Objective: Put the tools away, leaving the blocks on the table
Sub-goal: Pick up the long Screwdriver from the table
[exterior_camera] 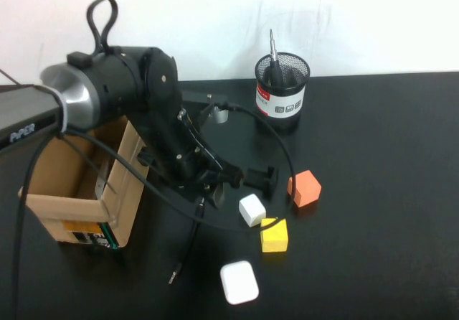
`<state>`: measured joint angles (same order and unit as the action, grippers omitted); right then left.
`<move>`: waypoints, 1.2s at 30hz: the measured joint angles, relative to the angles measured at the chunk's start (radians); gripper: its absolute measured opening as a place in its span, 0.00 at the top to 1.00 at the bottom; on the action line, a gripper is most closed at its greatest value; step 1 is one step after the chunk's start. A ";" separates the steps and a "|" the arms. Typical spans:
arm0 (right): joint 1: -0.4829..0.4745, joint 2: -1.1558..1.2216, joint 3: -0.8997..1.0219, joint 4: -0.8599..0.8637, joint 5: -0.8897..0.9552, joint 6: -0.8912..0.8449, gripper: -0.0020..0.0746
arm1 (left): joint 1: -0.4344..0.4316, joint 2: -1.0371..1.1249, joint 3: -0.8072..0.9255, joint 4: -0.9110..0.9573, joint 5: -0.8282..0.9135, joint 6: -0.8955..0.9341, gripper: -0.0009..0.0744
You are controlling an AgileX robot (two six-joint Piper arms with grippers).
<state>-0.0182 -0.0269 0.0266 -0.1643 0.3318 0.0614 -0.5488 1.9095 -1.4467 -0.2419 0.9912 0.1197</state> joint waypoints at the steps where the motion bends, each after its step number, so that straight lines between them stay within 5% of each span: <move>1: 0.000 0.000 0.000 0.000 0.000 0.000 0.98 | 0.000 0.007 0.000 0.005 -0.002 0.000 0.59; 36: 0.000 0.000 0.000 0.000 0.000 0.000 0.98 | 0.000 0.108 0.000 0.090 -0.124 0.000 0.59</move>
<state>-0.0182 -0.0269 0.0266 -0.1643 0.3318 0.0614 -0.5488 2.0177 -1.4470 -0.1516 0.8672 0.1197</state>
